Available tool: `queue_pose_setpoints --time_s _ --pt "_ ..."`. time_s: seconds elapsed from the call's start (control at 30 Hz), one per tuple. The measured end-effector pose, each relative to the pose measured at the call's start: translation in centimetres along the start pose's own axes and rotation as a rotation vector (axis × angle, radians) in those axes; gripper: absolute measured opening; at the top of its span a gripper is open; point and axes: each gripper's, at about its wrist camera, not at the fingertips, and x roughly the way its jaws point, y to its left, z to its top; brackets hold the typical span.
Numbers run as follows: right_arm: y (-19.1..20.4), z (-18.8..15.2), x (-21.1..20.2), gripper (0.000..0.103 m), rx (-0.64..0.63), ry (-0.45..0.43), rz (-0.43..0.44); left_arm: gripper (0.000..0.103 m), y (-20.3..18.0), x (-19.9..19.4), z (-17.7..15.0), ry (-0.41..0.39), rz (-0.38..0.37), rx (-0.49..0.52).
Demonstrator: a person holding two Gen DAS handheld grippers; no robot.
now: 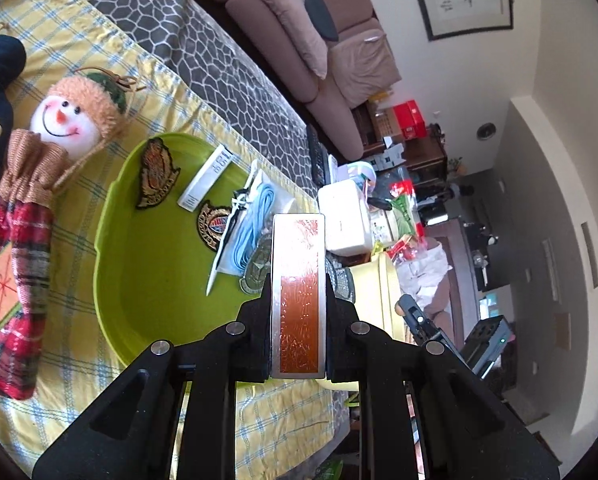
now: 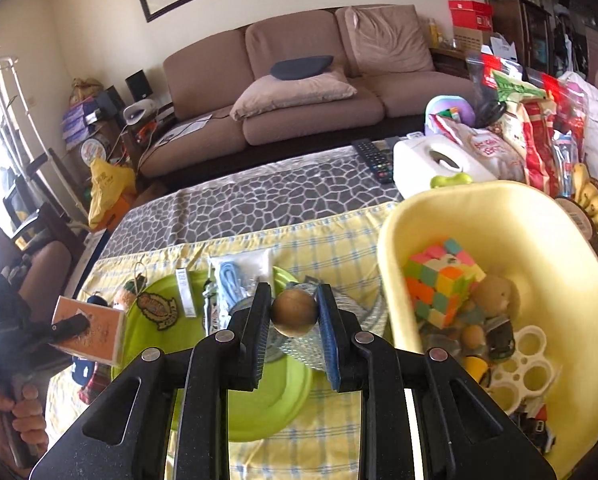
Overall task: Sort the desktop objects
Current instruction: 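Lift the card box with the left tool and the ball with the right, carry to the yellow tub, then open the right tool to drop the wooden ball into the yellow tub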
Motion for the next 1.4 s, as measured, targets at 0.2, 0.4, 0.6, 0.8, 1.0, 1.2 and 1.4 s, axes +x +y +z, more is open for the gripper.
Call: queue_pose_setpoints --time_s 0.2,0.4,0.6,0.8,1.0,1.2,1.4 --pt "-3.5 -0.3 -1.9 0.023 0.016 -0.002 -0.064 0.017 -3.3 2.2 -2.1 0.049 0.030 0.093" --pt "-6.6 -0.6 -3.5 0.023 0.025 -0.006 -0.102 0.017 -7.5 5.3 -4.3 0.109 0.038 0.161" --pt "-9.2 -1.1 -4.2 0.023 0.026 0.025 -0.148 0.017 -13.2 8.8 -6.3 0.160 0.052 0.266" --pt "-11.2 -1.8 -4.6 0.023 0.030 0.055 -0.150 0.017 -18.3 12.3 -7.8 0.197 0.044 0.330" --pt "-13.7 -2.6 -4.8 0.023 0.058 0.096 -0.146 0.017 -22.3 16.0 -10.2 0.255 0.056 0.398" --pt "-15.4 -3.5 -4.6 0.030 0.080 0.149 -0.143 0.017 -24.0 19.3 -11.8 0.300 0.101 0.447" --pt "-16.5 -3.0 -6.1 0.057 0.135 0.086 -0.170 0.017 -24.7 22.3 -13.4 0.338 0.183 0.516"
